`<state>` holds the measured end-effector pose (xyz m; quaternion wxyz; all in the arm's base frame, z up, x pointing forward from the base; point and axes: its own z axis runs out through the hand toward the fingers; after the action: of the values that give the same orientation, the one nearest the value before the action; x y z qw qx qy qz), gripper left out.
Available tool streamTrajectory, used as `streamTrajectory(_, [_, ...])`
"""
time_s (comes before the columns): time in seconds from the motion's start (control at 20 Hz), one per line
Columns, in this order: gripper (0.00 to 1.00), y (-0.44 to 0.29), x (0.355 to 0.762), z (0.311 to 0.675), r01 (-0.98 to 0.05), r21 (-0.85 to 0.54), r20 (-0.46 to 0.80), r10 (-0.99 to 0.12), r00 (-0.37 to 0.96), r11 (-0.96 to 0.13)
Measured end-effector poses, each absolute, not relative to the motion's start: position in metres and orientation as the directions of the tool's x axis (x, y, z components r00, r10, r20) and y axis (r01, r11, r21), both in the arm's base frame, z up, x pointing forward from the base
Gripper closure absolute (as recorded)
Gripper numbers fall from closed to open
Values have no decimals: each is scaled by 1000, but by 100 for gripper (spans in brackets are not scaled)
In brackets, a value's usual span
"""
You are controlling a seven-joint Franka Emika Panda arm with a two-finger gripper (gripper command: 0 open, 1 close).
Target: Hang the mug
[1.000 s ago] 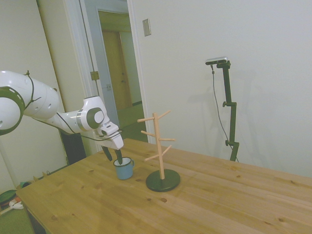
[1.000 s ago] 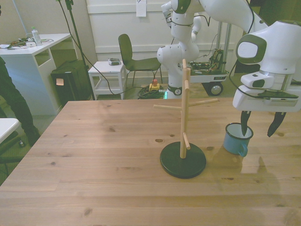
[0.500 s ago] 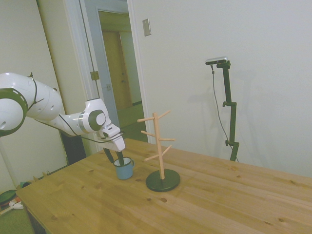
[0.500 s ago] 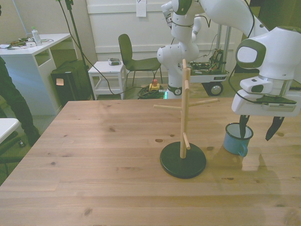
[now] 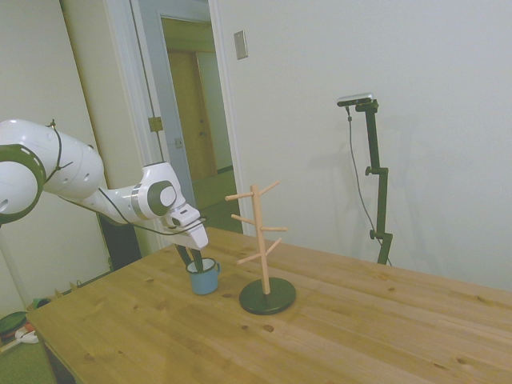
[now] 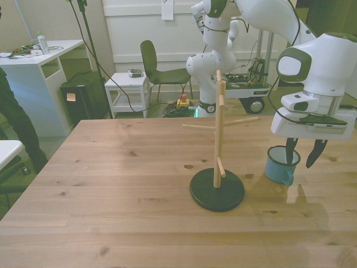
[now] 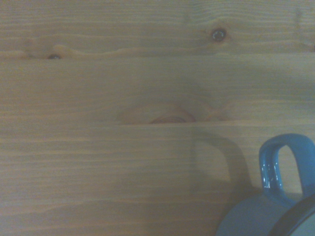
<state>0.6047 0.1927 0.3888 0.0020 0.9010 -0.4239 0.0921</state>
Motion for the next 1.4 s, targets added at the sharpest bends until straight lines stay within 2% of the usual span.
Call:
streamTrajectory(0.9, [100, 174, 587, 389, -761, -42, 189, -753, 631, -648])
streamTrajectory(1.1, [100, 151, 581, 409, -745, -50, 203, -737, 645, -665])
streamTrajectory(1.4, [100, 106, 562, 473, -711, -67, 241, -703, 669, -700])
